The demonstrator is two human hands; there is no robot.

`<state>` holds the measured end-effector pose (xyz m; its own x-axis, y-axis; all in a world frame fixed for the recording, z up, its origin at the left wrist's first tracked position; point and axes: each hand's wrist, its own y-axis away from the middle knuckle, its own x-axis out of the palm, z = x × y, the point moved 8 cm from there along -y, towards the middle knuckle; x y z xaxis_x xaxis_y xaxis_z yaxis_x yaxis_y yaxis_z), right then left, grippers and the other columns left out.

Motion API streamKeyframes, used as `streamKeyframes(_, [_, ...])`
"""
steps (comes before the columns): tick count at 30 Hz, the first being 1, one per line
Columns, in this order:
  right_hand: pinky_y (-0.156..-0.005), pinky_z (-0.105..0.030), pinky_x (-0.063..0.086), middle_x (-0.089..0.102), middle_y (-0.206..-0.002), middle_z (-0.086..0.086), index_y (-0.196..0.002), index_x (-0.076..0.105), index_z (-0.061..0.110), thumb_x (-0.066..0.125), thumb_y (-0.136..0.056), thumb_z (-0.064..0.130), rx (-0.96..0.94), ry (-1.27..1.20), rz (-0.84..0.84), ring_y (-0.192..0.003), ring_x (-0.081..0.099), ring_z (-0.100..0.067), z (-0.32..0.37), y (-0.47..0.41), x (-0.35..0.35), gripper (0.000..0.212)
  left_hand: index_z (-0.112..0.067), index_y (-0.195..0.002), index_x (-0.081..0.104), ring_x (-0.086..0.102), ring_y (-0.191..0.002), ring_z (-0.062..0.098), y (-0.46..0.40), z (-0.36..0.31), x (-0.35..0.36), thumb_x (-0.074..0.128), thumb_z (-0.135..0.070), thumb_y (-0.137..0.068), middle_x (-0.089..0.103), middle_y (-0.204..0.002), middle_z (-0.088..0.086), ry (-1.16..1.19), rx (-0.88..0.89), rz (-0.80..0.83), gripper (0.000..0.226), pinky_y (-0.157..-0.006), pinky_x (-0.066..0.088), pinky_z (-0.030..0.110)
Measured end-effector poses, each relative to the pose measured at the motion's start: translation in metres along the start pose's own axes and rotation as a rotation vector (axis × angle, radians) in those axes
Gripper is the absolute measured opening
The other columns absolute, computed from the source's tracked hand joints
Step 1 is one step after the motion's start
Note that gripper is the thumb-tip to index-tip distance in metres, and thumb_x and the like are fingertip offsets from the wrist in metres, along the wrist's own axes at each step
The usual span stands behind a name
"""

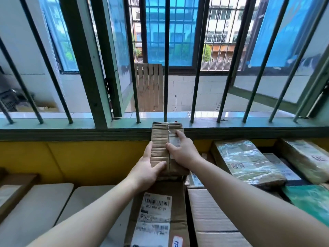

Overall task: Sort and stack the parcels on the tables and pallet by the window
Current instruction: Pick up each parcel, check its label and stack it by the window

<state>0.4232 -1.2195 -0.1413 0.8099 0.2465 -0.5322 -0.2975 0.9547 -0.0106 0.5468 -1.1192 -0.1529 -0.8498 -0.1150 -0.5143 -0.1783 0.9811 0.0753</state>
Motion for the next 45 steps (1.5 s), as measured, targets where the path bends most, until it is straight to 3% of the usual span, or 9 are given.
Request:
streamKeyframes(3, [-0.091,-0.03,0.051,0.048,-0.139,-0.008,-0.153,0.026,0.033,0.064,-0.091,0.043,0.033,0.045,0.054,-0.112,0.057,-0.02,-0.005,-0.002,0.008,0.073,-0.045,-0.149,0.001,0.055,-0.11,0.013,-0.003,0.007,0.0,0.054,-0.045,-0.093,0.05,-0.136,-0.002,-0.026,-0.026,0.012,0.077,-0.1,0.046,0.033])
streamKeyframes(7, [-0.066,-0.017,0.041,0.052,-0.138,-0.009,-0.153,0.028,0.032,0.059,-0.095,0.043,0.078,0.095,0.08,-0.098,0.054,-0.015,-0.016,-0.007,0.011,0.067,-0.039,-0.151,0.002,0.054,-0.11,0.014,-0.01,0.006,0.001,0.049,-0.045,-0.096,0.05,-0.14,-0.002,-0.09,-0.061,0.025,0.073,-0.097,0.042,0.027])
streamKeyframes(14, [-0.088,-0.035,0.055,0.05,-0.138,-0.009,-0.151,0.026,0.038,0.058,-0.091,0.055,0.115,0.178,0.119,-0.108,0.06,-0.023,-0.017,-0.009,0.011,0.07,-0.039,-0.151,-0.001,0.051,-0.122,0.016,-0.006,-0.003,-0.004,0.052,-0.047,-0.094,0.042,-0.148,-0.001,-0.193,-0.145,0.093,0.078,-0.099,0.04,0.027])
streamKeyframes(18, [-0.116,-0.049,0.029,0.023,-0.161,-0.009,-0.154,0.023,0.035,0.054,-0.088,0.066,0.036,0.404,0.088,-0.147,0.023,-0.031,0.006,-0.001,-0.001,0.079,-0.038,-0.152,0.001,0.028,-0.143,0.023,0.015,-0.007,-0.027,0.052,-0.053,-0.092,0.019,-0.16,0.0,-0.324,-0.163,0.09,0.08,-0.112,0.029,0.038])
streamKeyframes(22, [-0.119,-0.051,0.024,0.021,-0.163,-0.006,-0.154,0.026,0.031,0.052,-0.088,0.068,-0.055,0.388,0.092,-0.149,0.018,-0.03,0.052,0.018,0.007,0.08,-0.039,-0.151,0.006,0.018,-0.147,0.023,0.048,-0.009,-0.068,0.055,-0.056,-0.089,0.009,-0.162,-0.003,-0.453,-0.176,0.009,0.082,-0.115,0.026,0.043])
streamKeyframes(28, [-0.107,-0.044,0.045,0.024,-0.161,-0.006,-0.154,0.026,0.034,0.048,-0.087,0.072,-0.209,0.393,0.16,-0.142,0.036,-0.032,0.149,0.08,0.047,0.08,-0.04,-0.151,0.011,0.016,-0.147,0.024,0.117,-0.016,-0.143,0.053,-0.053,-0.09,0.009,-0.161,-0.004,-0.551,-0.162,-0.178,0.075,-0.113,0.027,0.045])
streamKeyframes(35, [-0.081,-0.035,0.061,0.027,-0.161,-0.004,-0.152,0.029,0.034,0.057,-0.085,0.063,-0.357,0.293,0.235,-0.124,0.057,-0.028,0.26,0.178,0.155,0.079,-0.037,-0.151,0.014,0.019,-0.146,0.023,0.235,0.034,-0.255,0.055,-0.06,-0.086,0.014,-0.16,-0.005,-0.568,-0.142,-0.267,0.08,-0.115,0.026,0.046])
streamKeyframes(40, [-0.103,-0.037,0.049,0.031,-0.159,-0.005,-0.153,0.029,0.031,0.055,-0.088,0.066,-0.47,0.313,0.356,-0.135,0.045,-0.026,0.327,0.261,0.275,0.078,-0.03,-0.151,0.02,0.03,-0.141,0.02,0.348,0.111,-0.343,0.062,-0.054,-0.085,0.022,-0.158,-0.001,-0.477,-0.215,-0.332,0.082,-0.115,0.029,0.042])
streamKeyframes(45, [-0.102,-0.035,0.048,0.036,-0.155,-0.007,-0.151,0.036,0.027,0.054,-0.089,0.065,-0.57,0.354,0.498,-0.13,0.049,-0.024,0.38,0.336,0.394,0.075,-0.022,-0.149,0.027,0.036,-0.136,0.022,0.457,0.188,-0.418,0.063,-0.05,-0.086,0.03,-0.153,0.007,-0.498,-0.382,-0.435,0.078,-0.113,0.03,0.035])
